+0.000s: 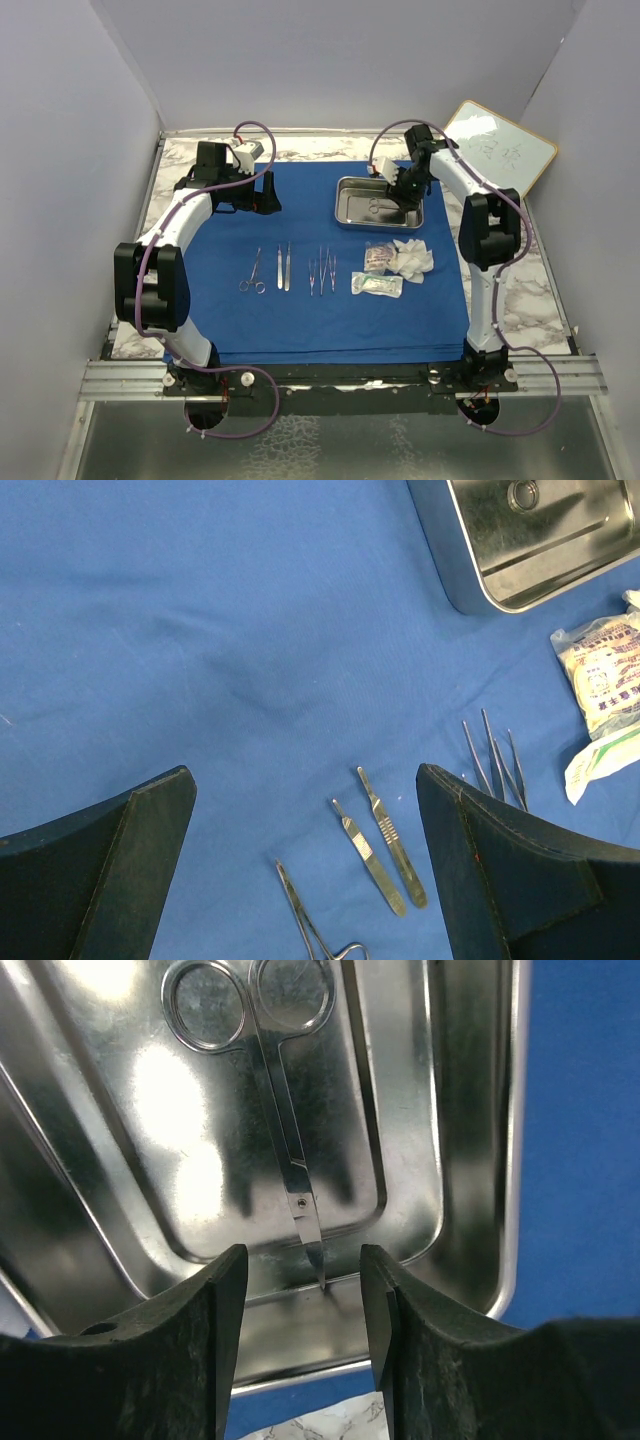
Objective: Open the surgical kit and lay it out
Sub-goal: Pick up the medical item from the container.
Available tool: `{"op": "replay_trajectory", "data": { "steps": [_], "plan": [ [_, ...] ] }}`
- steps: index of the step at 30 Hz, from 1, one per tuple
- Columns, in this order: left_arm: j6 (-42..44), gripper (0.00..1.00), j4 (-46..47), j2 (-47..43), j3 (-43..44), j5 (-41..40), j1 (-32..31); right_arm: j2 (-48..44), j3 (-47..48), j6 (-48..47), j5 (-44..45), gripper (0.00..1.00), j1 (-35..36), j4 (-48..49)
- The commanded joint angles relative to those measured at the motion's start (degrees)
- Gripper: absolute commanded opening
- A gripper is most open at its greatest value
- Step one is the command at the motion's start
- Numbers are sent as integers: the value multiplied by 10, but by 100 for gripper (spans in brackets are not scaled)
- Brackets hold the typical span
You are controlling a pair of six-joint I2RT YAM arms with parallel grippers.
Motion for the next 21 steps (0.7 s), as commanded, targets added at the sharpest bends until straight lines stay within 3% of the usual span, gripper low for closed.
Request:
{"op": "replay_trajectory", "data": {
  "steps": [1, 21],
  "plan": [
    [2, 95, 4, 5, 7, 17, 0, 28, 33, -27, 24, 49, -1, -31],
    [2, 95, 4, 5, 6, 16, 0, 62, 55, -51, 67, 46, -1, -53]
  ]
}}
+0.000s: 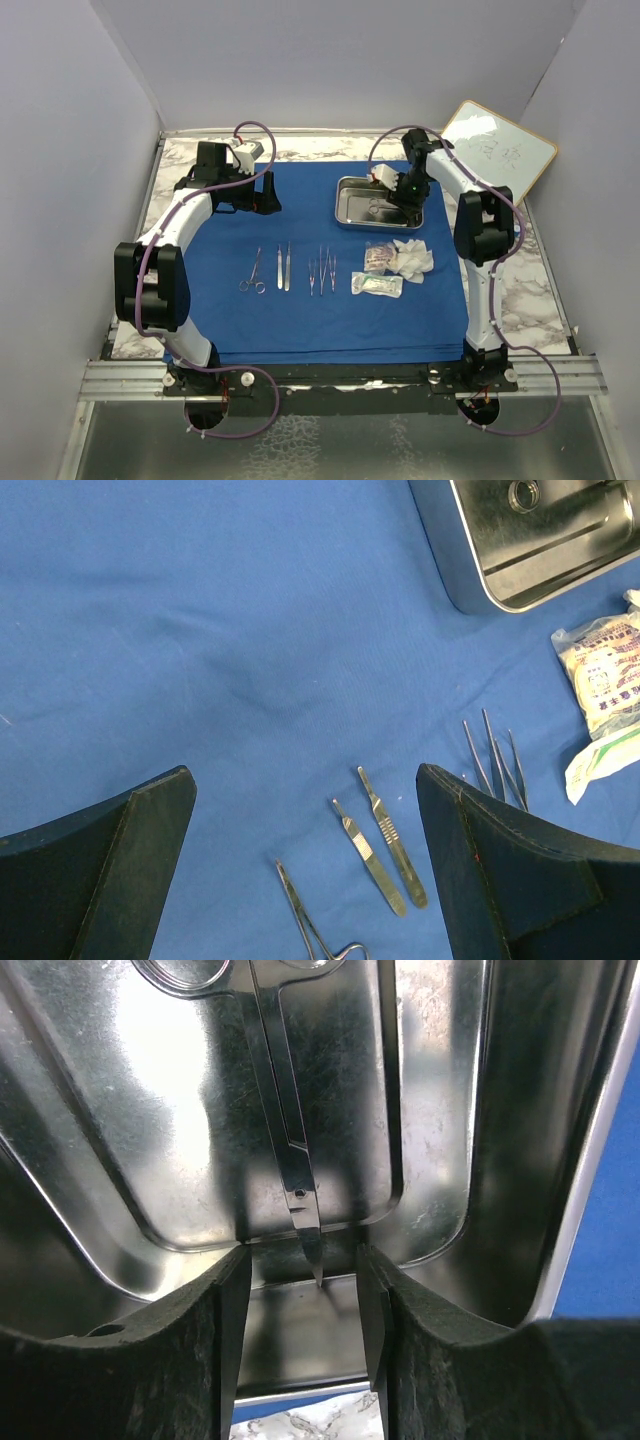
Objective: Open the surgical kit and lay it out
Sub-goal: Pick up the medical item from the container.
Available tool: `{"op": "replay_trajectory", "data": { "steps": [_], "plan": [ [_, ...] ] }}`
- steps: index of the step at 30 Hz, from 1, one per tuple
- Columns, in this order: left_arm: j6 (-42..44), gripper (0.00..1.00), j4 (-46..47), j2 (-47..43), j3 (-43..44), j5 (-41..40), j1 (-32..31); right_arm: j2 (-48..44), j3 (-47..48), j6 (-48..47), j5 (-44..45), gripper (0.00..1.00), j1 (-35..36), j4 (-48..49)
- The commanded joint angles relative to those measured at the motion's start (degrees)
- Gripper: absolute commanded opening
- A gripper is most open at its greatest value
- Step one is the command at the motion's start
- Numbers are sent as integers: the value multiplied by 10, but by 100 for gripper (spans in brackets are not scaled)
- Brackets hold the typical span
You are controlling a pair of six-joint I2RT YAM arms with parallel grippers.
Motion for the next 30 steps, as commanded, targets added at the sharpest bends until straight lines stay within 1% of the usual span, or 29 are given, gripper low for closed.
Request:
{"op": "replay_trajectory", "data": {
  "steps": [1, 12, 20, 30],
  "plan": [
    [2, 95, 4, 4, 6, 16, 0, 15, 19, -13, 19, 45, -1, -7],
    [0, 95, 4, 7, 8, 16, 0, 34, 21, -20, 11, 41, -1, -4],
    [1, 95, 5, 5, 7, 13, 0, 48, 21, -26, 4, 33, -1, -11],
    [0, 95, 5, 7, 7, 13, 0, 45, 8, -26, 3, 20, -1, -7]
  ]
}}
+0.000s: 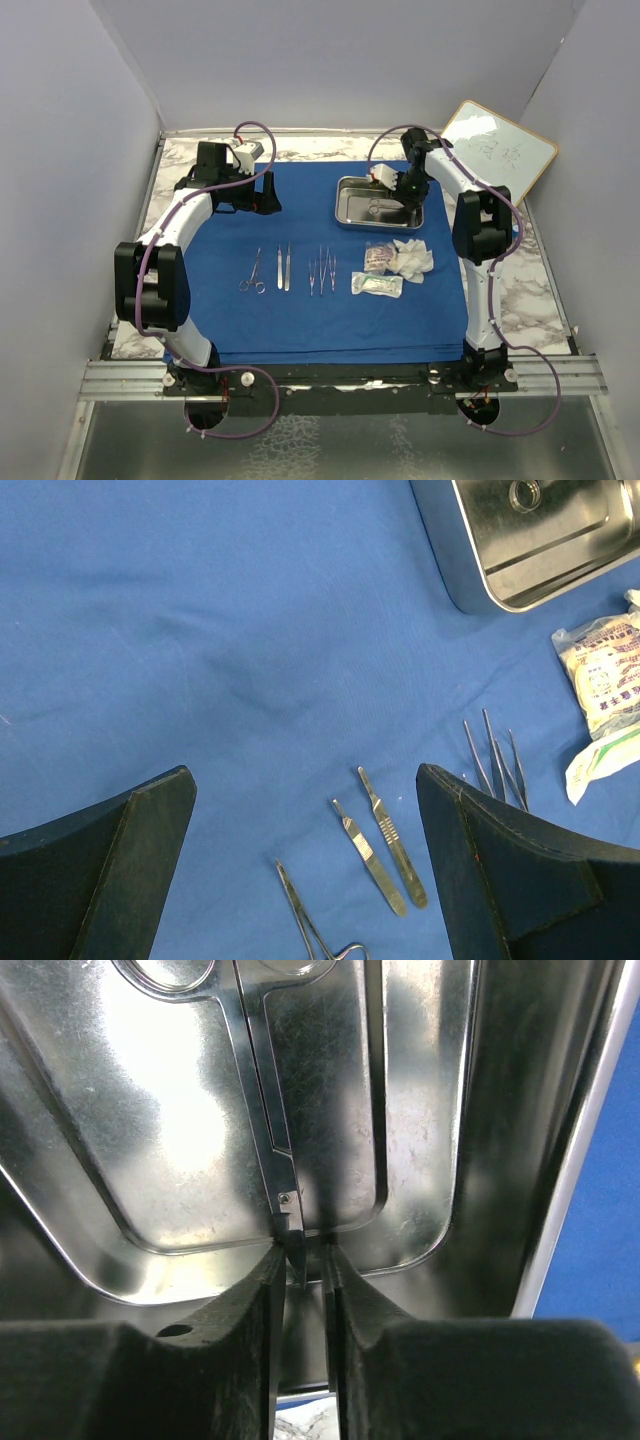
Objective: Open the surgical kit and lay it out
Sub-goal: Pick up the medical item from the container.
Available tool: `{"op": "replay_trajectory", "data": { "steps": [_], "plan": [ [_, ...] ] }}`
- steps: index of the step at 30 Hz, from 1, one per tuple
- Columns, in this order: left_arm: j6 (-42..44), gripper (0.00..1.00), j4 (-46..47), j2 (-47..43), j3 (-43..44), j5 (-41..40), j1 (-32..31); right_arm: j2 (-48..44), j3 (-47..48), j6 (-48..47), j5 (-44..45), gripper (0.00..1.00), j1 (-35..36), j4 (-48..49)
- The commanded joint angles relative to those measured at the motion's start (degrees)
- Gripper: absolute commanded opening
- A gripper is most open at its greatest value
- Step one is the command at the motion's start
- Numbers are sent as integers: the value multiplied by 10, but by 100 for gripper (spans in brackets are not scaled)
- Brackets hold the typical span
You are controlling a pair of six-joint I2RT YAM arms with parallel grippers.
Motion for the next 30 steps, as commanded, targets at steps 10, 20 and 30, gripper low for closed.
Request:
{"op": "replay_trajectory", "data": {
  "steps": [10, 20, 30],
  "plan": [
    [2, 95, 5, 8, 4, 11, -1, 10, -18, -14, -18, 8, -1, 1],
    [0, 95, 8, 7, 2, 11, -2, -17, -18, -11, -46, 1, -1, 5],
    [-6, 95, 13, 5, 0, 14, -2, -41, -34, 4, -69, 1, -1, 21]
  ]
}}
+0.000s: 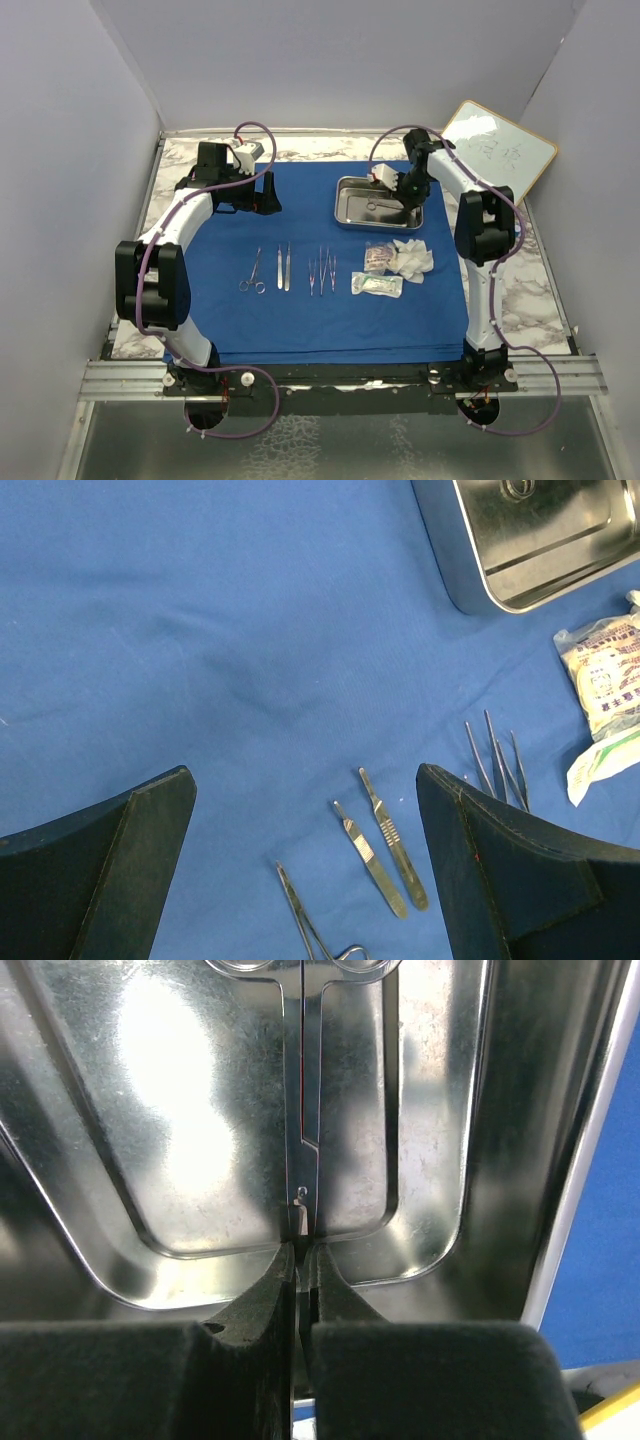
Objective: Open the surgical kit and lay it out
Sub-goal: Pick up the medical item from the container.
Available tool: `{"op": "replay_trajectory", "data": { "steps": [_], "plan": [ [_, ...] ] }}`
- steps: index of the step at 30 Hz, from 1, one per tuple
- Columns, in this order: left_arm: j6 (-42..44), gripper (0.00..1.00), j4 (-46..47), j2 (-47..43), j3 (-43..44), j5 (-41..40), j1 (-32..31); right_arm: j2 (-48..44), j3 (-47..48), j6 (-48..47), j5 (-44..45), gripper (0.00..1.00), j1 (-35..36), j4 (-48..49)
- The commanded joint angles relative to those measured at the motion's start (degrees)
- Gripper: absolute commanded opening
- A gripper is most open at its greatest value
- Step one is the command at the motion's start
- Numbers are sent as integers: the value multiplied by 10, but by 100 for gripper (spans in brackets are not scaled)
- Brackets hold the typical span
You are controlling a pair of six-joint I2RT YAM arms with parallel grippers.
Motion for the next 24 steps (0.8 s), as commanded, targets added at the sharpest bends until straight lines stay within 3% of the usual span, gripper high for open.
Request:
{"op": "replay_trajectory", "data": {
  "steps": [1, 24],
  "plan": [
    [-5, 95, 10, 1, 0, 14, -1, -31, -24, 15, -42, 1, 0, 16],
    [1, 95, 20, 2, -7, 15, -12, -79, -65, 29, -55, 1, -1, 66]
  ]
}}
